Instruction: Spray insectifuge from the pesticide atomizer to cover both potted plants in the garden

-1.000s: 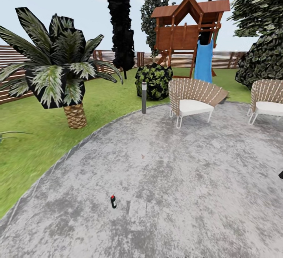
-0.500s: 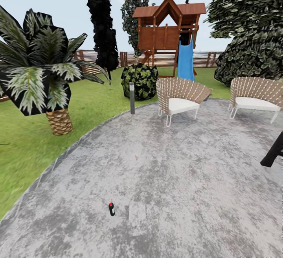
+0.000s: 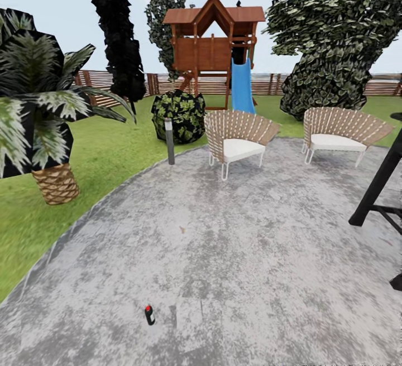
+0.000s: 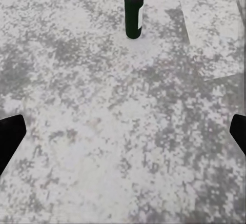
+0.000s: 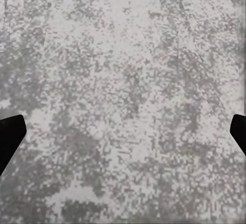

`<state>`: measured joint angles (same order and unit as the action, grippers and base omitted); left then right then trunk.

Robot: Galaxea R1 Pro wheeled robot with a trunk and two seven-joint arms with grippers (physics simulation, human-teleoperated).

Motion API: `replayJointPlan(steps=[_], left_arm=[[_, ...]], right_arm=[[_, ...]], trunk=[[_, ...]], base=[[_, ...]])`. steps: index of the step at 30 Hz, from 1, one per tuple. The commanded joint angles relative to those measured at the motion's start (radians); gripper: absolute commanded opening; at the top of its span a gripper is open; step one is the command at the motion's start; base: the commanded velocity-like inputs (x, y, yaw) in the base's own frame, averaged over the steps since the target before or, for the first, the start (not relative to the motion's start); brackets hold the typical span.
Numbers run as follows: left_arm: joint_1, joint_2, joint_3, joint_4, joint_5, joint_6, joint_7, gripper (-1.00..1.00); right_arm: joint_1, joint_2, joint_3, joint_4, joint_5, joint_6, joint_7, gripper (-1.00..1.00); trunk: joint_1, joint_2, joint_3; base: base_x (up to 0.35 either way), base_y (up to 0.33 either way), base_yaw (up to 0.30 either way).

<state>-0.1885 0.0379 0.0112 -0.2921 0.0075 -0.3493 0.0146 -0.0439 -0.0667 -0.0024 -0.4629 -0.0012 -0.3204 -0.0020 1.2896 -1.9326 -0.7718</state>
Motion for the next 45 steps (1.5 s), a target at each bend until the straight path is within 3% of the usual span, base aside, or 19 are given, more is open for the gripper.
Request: replayJointPlan(steps=[1, 6, 12, 15, 19, 22, 25, 30, 45], left_arm=[[-0.002, 0.000, 0.002, 0.000, 0.000, -0.003, 0.002, 1.00], [-0.026, -0.002, 0.026, -0.010, -0.001, 0.007, 0.008, 1.00], [-0.179, -0.004, 0.034, 0.007, -0.001, 0.028, 0.009, 1.00], [-0.261, -0.004, 0.034, 0.031, -0.002, 0.059, 0.010, 1.00], [-0.338, 0.001, 0.035, 0.040, -0.007, 0.117, 0.012, 1.00], [-0.349, 0.018, 0.036, 0.042, -0.008, 0.122, 0.027, 1.00], [-0.346, 0.043, 0.035, 0.045, -0.011, 0.118, 0.039, 1.00], [-0.346, 0.060, 0.036, 0.046, -0.009, 0.090, 0.042, 1.00], [-0.345, 0.057, 0.035, 0.050, -0.001, 0.062, 0.040, 1.00]], right_arm=[[-0.001, 0.000, 0.001, 0.001, 0.001, -0.003, 0.000, 1.00], [-0.001, -0.001, 0.003, -0.022, 0.003, -0.003, -0.002, 1.00], [-0.019, -0.006, 0.003, -0.193, 0.004, 0.005, -0.004, 1.00], [-0.055, -0.009, 0.001, -0.280, 0.004, 0.028, -0.004, 1.00], [-0.179, -0.012, -0.002, -0.327, 0.004, 0.151, -0.004, 1.00], [-0.243, -0.014, -0.004, -0.336, 0.003, 0.211, -0.003, 1.00], [-0.269, -0.015, -0.005, -0.341, 0.002, 0.236, 0.005, 1.00], [-0.277, -0.015, -0.004, -0.342, 0.003, 0.244, 0.005, 1.00], [-0.278, -0.018, -0.017, -0.339, 0.004, 0.241, -0.002, 1.00]], trunk=[[0.000, 0.000, -0.001], [0.000, 0.000, -0.001], [0.000, 0.000, -0.001], [0.000, 0.000, -0.001], [0.000, 0.000, -0.001], [0.000, 0.000, -0.001], [0.000, 0.000, -0.001], [0.000, 0.000, -0.001], [0.000, 0.000, -0.001]], base=[[0.013, 0.012, -0.070], [0.005, 0.005, -0.029], [0.001, 0.001, -0.004], [0.000, 0.000, 0.000], [0.000, 0.000, 0.000], [0.000, 0.000, 0.000], [0.000, 0.000, 0.000], [0.000, 0.000, 0.000], [0.269, 0.000, -0.037]])
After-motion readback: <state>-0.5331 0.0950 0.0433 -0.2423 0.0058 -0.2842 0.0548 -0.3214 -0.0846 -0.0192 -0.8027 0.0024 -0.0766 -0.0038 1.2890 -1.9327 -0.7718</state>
